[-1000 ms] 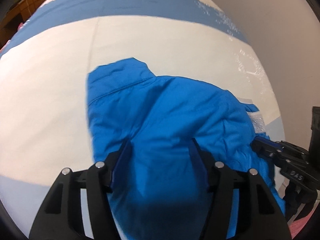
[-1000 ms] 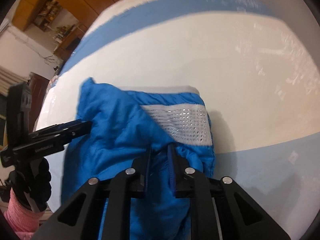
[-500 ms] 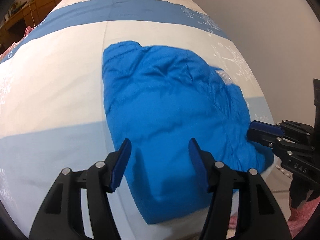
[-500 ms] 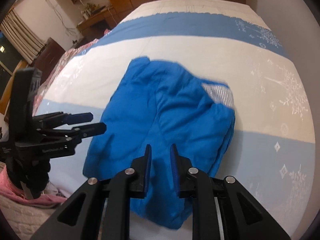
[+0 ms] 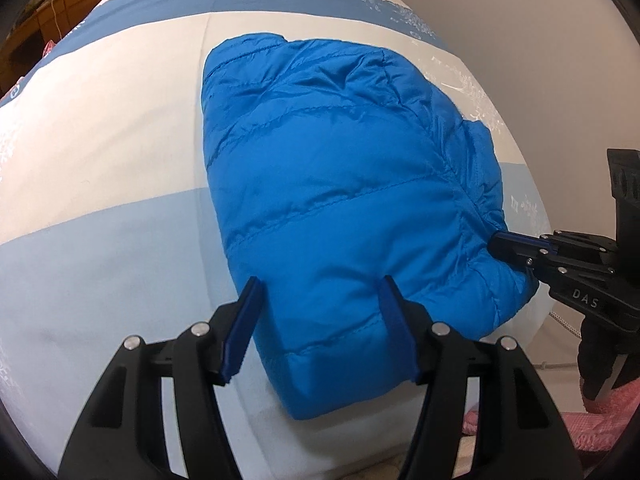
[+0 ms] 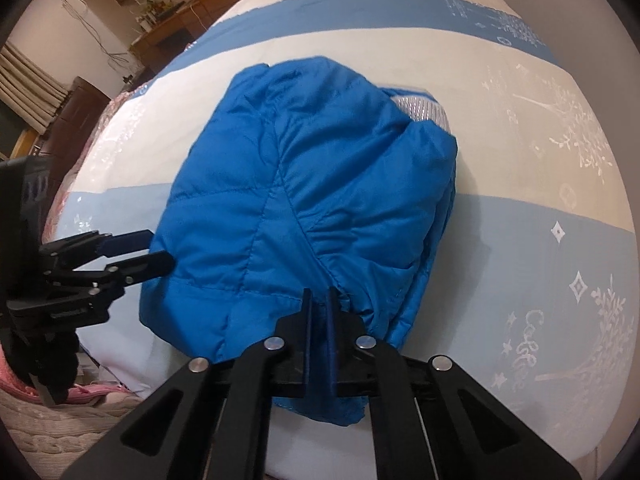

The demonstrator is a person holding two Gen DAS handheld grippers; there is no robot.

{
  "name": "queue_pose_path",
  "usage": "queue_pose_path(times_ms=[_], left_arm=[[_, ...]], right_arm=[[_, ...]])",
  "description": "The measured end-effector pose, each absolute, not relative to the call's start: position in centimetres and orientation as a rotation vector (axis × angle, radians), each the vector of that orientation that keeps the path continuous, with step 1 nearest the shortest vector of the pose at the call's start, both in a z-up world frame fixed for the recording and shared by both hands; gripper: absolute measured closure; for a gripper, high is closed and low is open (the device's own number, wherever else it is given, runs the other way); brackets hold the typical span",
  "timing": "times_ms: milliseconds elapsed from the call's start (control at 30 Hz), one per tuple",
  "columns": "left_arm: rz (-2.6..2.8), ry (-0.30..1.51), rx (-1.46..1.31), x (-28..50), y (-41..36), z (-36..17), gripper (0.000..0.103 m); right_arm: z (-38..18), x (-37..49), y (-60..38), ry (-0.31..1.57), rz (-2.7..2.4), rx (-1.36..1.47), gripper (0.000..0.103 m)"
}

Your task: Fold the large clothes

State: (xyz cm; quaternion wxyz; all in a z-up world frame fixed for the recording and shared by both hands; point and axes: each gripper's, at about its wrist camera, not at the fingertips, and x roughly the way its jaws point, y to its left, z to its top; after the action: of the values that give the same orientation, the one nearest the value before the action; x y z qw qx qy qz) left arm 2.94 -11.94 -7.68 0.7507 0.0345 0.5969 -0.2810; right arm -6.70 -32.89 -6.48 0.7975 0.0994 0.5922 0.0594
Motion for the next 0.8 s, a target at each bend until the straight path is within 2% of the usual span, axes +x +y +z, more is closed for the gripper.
queue_pose_path(times_ms=[533,633,700,800], left_arm=[[-0.592,1.362,0.034,2.9,-11.1,-11.0,0.033],[-0.588,1.382,-0.004,3.5,-10.7,-9.7,0.040],[-0.579,1.362,-0.022,3.9,-10.3,-8.6,0.050],[-0.587,1.287,-0.033,5.1,-10.9,-6.4,0.051]], right_arm=[[-10.8,-7.4,-33.8,1.278,0.109,0.297,0.103],[-9.7,-7.4,-34.2,1.276,0.108,0.312,0.103],[-7.7,-7.4,-34.7,1.230,0.123,0.320,0.101],[-5.2,-6.5,-35.4,1.155,0.127,0.307,0.095]])
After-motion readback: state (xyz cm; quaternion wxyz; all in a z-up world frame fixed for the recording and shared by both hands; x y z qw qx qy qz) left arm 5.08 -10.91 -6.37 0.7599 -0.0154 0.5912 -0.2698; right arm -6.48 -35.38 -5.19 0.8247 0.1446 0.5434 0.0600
